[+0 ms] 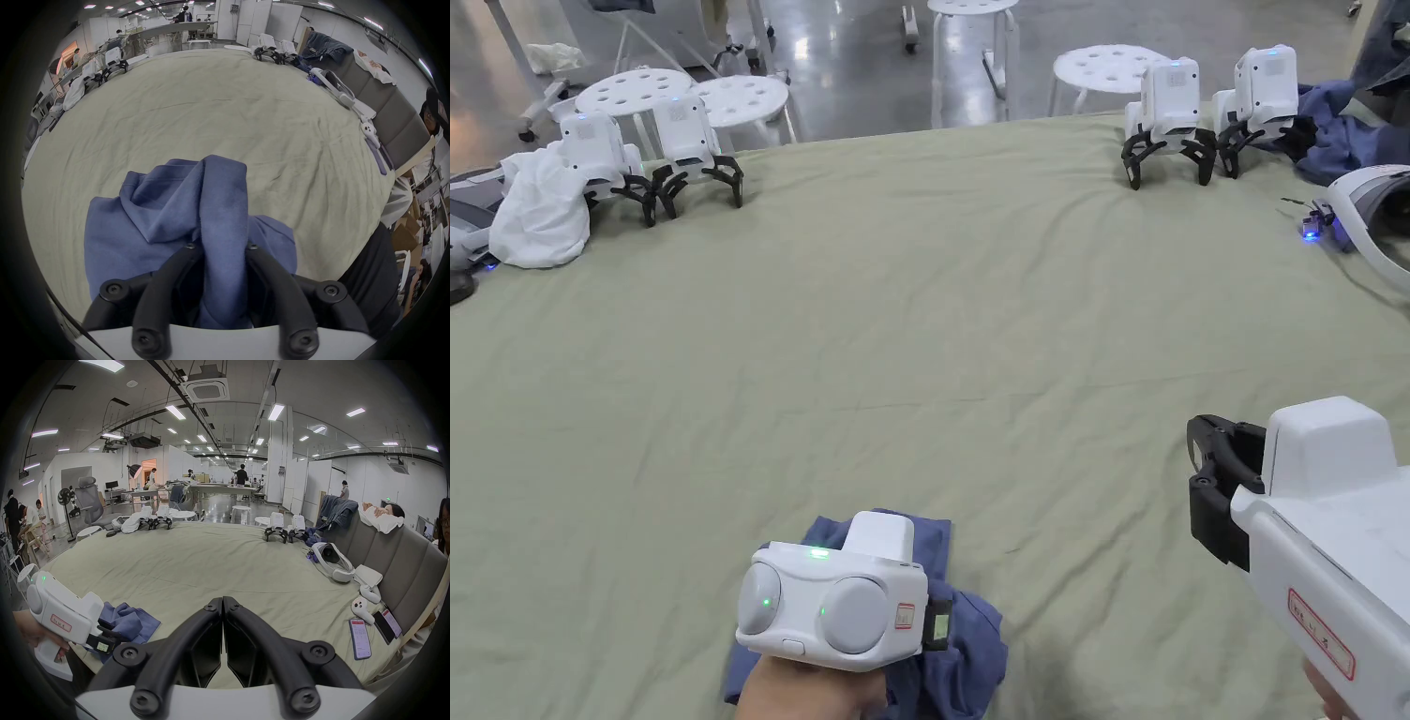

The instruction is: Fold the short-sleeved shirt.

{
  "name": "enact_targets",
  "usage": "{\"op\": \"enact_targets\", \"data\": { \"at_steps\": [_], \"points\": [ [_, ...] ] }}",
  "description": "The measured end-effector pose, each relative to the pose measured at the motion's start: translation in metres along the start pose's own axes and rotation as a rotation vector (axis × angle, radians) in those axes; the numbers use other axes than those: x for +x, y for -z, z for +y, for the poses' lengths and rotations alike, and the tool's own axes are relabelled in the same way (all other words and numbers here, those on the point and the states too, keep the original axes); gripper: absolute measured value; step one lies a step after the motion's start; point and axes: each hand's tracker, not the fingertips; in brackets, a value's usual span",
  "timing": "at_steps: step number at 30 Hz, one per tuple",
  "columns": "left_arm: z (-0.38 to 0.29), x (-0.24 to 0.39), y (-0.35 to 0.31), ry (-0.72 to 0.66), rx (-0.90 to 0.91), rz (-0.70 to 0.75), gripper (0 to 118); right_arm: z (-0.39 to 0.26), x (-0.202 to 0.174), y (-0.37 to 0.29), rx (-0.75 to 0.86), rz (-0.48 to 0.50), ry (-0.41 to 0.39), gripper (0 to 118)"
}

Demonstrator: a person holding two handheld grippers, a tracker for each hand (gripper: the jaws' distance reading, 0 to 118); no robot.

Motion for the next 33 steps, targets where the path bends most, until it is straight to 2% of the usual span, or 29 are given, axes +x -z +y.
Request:
{"op": "enact_targets", "data": {
  "at_steps": [1,2,3,4,5,6,8,10,11,12,13,15,20,27,33],
  "points": [
    [0.001,0.001,-0.001,-0.023,0.003,-0.025,35,0.0,0.0,0.0,-0.001,0.0,-0.001,4],
    [0.001,0.002,-0.003,-0.056,0.013,-0.068,48,0.001,-0.001,0.0,-0.001,0.0,-0.002,4],
    [0.001,0.001,-0.006,-0.09,0.023,-0.132,72,0.001,-0.001,0.0,-0.001,0.001,-0.002,4],
    [0.001,0.0,-0.008,-0.118,0.03,-0.206,87,0.001,-0.001,0.0,-0.001,0.001,-0.003,4],
    [0.0,-0.001,-0.011,-0.153,0.041,-0.303,96,0.002,-0.001,0.0,-0.001,0.0,-0.005,4],
    [0.0,-0.005,-0.017,-0.186,0.049,-0.387,96,0.002,-0.002,0.0,-0.001,-0.001,-0.008,4],
    [0.001,-0.016,-0.03,-0.25,0.093,-0.476,89,0.003,-0.002,-0.001,-0.001,0.0,-0.012,4],
    [0.0,-0.034,-0.043,-0.319,0.157,-0.569,71,0.005,-0.002,-0.002,-0.001,-0.001,-0.017,4],
    [0.0,-0.045,-0.051,-0.344,0.196,-0.578,50,0.005,-0.003,-0.002,0.0,-0.004,-0.021,4],
    [0.0,-0.055,-0.059,-0.35,0.238,-0.562,16,0.005,-0.003,-0.002,0.0,-0.005,-0.023,4],
    [0.0,-0.062,-0.064,-0.332,0.277,-0.525,0,0.006,-0.003,-0.002,0.0,-0.005,-0.024,4],
    [-0.002,-0.078,-0.067,-0.311,0.305,-0.381,0,0.006,-0.006,-0.001,0.0,-0.004,-0.026,4],
    [-0.012,-0.093,-0.037,-0.283,0.253,-0.283,0,0.006,-0.013,0.002,-0.004,0.003,-0.035,4],
    [-0.032,-0.064,0.021,-0.321,0.187,-0.408,0,0.006,-0.016,0.001,-0.017,0.006,-0.058,4],
    [-0.048,-0.046,0.038,-0.36,0.166,-0.495,0,0.005,-0.01,0.003,-0.03,-0.007,-0.058,4]
  ]
}}
